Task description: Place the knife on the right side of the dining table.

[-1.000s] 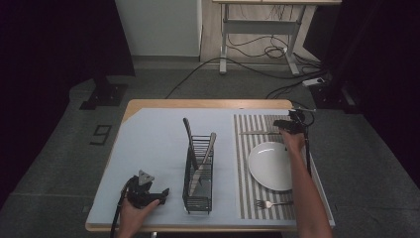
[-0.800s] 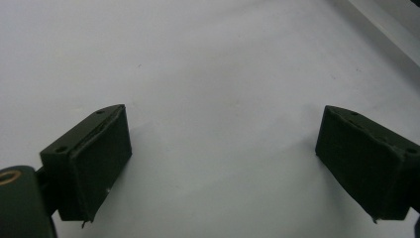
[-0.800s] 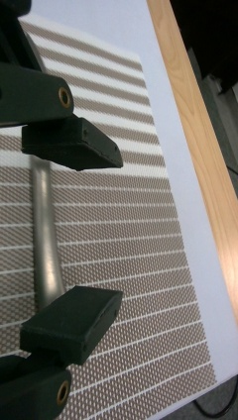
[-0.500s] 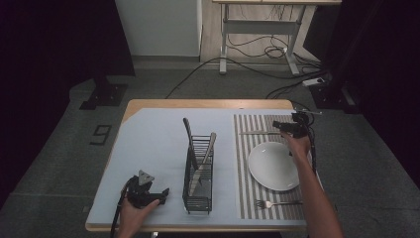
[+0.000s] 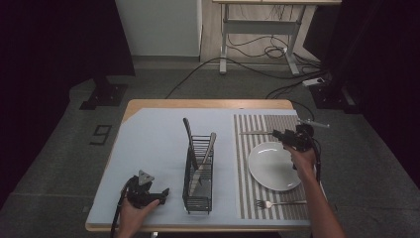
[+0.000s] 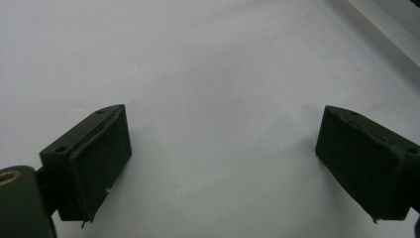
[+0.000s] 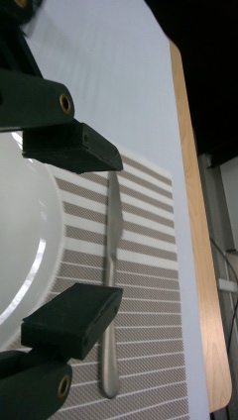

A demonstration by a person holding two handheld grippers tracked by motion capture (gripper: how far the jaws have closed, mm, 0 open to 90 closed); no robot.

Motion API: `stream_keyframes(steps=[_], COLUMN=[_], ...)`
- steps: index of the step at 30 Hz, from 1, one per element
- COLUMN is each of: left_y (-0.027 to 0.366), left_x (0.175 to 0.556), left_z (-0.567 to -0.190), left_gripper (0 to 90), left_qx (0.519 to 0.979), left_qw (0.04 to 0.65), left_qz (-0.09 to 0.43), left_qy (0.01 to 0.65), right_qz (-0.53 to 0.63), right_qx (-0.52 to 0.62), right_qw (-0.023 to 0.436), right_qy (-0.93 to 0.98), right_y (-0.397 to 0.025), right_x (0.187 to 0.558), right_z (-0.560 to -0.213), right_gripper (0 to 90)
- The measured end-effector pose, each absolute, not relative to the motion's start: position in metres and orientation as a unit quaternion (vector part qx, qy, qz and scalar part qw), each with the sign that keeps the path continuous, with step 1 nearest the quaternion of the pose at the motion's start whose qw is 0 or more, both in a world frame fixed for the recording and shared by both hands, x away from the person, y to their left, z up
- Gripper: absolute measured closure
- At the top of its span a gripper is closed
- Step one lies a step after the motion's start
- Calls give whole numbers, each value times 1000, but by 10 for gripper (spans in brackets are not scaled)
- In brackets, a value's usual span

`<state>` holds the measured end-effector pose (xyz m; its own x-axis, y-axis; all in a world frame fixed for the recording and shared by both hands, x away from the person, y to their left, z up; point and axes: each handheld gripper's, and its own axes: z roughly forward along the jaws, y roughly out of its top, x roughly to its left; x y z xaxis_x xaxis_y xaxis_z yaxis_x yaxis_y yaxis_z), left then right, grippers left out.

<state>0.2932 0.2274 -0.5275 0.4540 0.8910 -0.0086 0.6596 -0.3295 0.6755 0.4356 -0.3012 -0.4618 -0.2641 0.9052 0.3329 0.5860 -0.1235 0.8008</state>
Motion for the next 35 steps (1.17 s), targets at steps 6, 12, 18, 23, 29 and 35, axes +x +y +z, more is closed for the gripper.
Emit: stream_keyframes(steps=[6, 12, 18, 23, 29, 35], left_y=[227, 227, 227, 227, 227, 227], left_x=[293, 293, 293, 293, 293, 292], left_z=[-528, -528, -528, -528, -528, -528], left_gripper=[65, 65, 65, 66, 66, 66], left_qx=[793, 793, 793, 793, 793, 793], left_qw=[311, 312, 311, 312, 311, 311], left_qz=[187, 188, 188, 189, 189, 189], left_qy=[489, 488, 488, 488, 488, 488], right_qz=[493, 509, 520, 535, 525, 526], right_qx=[563, 541, 523, 502, 496, 494], right_qw=[166, 169, 164, 158, 157, 161], right_qy=[642, 648, 655, 661, 674, 673], right_y=[-307, -312, -310, -307, -303, -302], right_x=[398, 363, 342, 319, 311, 311], right_z=[-465, -470, -478, -489, -498, -498], right_gripper=[358, 358, 357, 357, 356, 356])
